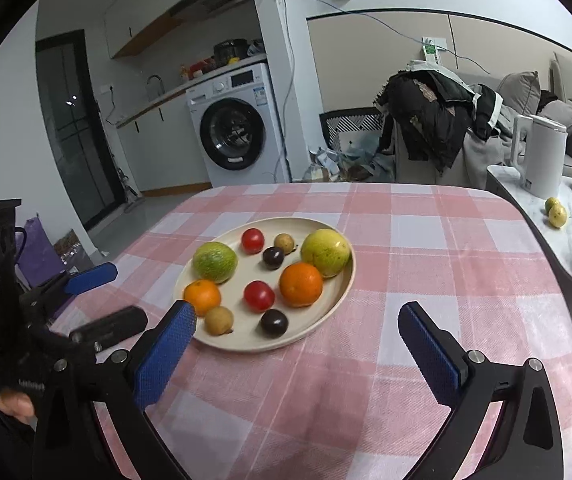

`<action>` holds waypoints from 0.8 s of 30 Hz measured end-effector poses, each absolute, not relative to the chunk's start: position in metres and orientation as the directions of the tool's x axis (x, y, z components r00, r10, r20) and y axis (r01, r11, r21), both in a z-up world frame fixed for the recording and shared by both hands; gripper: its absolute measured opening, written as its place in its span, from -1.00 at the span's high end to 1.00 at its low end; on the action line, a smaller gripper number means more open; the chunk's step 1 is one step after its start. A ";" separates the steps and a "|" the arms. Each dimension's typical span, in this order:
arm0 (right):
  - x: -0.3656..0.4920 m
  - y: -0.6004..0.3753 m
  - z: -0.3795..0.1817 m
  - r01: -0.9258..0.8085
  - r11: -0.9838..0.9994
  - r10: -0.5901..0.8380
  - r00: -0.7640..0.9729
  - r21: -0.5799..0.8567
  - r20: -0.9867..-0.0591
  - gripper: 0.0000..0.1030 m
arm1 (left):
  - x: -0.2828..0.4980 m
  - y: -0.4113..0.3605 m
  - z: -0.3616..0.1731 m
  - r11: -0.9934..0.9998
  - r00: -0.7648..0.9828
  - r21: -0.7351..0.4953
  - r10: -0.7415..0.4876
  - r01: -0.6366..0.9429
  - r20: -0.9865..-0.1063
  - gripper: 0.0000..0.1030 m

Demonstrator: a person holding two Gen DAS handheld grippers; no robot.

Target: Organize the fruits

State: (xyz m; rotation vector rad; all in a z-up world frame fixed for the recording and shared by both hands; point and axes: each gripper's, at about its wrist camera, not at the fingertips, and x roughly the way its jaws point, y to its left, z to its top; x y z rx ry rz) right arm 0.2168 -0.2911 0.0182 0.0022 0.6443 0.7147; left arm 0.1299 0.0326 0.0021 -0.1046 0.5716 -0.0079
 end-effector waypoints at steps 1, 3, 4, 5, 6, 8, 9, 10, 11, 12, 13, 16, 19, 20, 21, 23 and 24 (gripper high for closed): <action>0.215 -0.292 0.017 -0.612 0.760 0.617 0.572 0.220 -0.540 -1.00 | 0.127 0.034 0.002 0.995 0.841 -0.100 -0.032 -0.026 -0.540 -0.99; 0.209 -0.293 0.014 -0.622 0.748 0.635 0.572 0.231 -0.519 -1.00 | 0.119 0.039 0.002 0.994 0.847 -0.096 -0.015 -0.043 -0.531 -0.99; 0.207 -0.293 0.013 -0.633 0.739 0.646 0.567 0.231 -0.512 -1.00 | 0.117 0.040 0.001 0.995 0.849 -0.090 -0.004 -0.051 -0.529 -0.99; 0.204 -0.293 0.013 -0.641 0.733 0.653 0.568 0.228 -0.502 -1.00 | 0.114 0.042 0.000 0.995 0.853 -0.082 0.009 -0.061 -0.523 -0.99; 0.203 -0.293 0.014 -0.644 0.732 0.655 0.574 0.224 -0.491 -1.00 | 0.112 0.043 0.000 0.995 0.855 -0.079 0.016 -0.066 -0.518 -0.99; 0.200 -0.292 0.015 -0.650 0.729 0.660 0.584 0.216 -0.473 -1.00 | 0.108 0.044 -0.002 0.994 0.859 -0.076 0.028 -0.077 -0.511 -0.99; 0.199 -0.292 0.015 -0.653 0.727 0.662 0.585 0.213 -0.468 -1.00 | 0.107 0.044 -0.003 0.994 0.860 -0.076 0.030 -0.079 -0.509 -0.99; 0.198 -0.292 0.015 -0.656 0.726 0.663 0.589 0.207 -0.463 -1.00 | 0.107 0.044 -0.003 0.994 0.862 -0.075 0.032 -0.081 -0.506 -0.99; 0.196 -0.291 0.014 -0.658 0.727 0.662 0.593 0.199 -0.458 -1.00 | 0.107 0.045 -0.004 0.994 0.860 -0.076 0.031 -0.081 -0.509 -0.99; 0.195 -0.291 0.014 -0.659 0.728 0.660 0.596 0.191 -0.458 -1.00 | 0.108 0.044 -0.004 0.994 0.860 -0.077 0.029 -0.079 -0.510 -0.99; 0.194 -0.290 0.014 -0.659 0.730 0.656 0.601 0.182 -0.457 -1.00 | 0.109 0.044 -0.004 0.994 0.859 -0.077 0.028 -0.078 -0.511 -0.99; 0.191 -0.288 0.014 -0.661 0.733 0.650 0.609 0.162 -0.455 -1.00 | 0.108 0.044 -0.004 0.994 0.863 -0.079 0.030 -0.080 -0.505 -0.99; 0.186 -0.286 0.015 -0.668 0.732 0.648 0.617 0.138 -0.447 -1.00 | 0.109 0.044 -0.005 0.994 0.862 -0.077 0.032 -0.082 -0.506 -0.99; 0.184 -0.285 0.016 -0.672 0.729 0.648 0.619 0.128 -0.443 -1.00 | 0.109 0.043 -0.005 0.994 0.861 -0.076 0.031 -0.080 -0.508 -0.99; 0.183 -0.284 0.016 -0.673 0.730 0.646 0.622 0.120 -0.441 -1.00 | 0.109 0.042 -0.005 0.995 0.860 -0.073 0.026 -0.073 -0.510 -0.99; 0.178 -0.282 0.017 -0.678 0.729 0.642 0.630 0.094 -0.436 -1.00 | 0.110 0.041 -0.005 0.996 0.859 -0.068 0.021 -0.065 -0.512 -0.99; 0.177 -0.281 0.017 -0.683 0.726 0.645 0.630 0.087 -0.433 -1.00 | 0.110 0.040 -0.005 0.996 0.858 -0.067 0.019 -0.062 -0.514 -0.99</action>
